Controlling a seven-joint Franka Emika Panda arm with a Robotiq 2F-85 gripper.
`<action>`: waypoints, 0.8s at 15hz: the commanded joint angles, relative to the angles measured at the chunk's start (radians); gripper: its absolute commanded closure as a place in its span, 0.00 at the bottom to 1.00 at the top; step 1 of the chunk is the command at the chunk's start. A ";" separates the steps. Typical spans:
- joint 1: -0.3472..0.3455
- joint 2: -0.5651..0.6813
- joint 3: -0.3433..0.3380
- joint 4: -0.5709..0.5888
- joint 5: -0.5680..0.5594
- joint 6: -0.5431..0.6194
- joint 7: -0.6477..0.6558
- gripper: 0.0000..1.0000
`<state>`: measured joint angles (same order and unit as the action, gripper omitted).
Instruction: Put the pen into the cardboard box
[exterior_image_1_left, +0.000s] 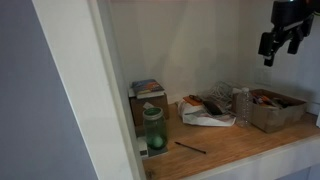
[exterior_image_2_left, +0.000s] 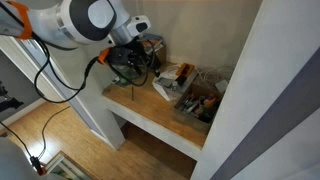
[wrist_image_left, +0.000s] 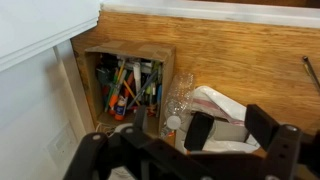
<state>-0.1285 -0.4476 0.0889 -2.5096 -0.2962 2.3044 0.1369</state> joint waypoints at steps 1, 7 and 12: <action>0.014 0.001 -0.013 0.002 -0.007 -0.004 0.005 0.00; 0.014 0.001 -0.013 0.002 -0.007 -0.004 0.005 0.00; 0.057 0.017 -0.004 0.011 0.020 -0.004 -0.039 0.00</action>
<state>-0.1259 -0.4476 0.0885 -2.5096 -0.2962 2.3044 0.1332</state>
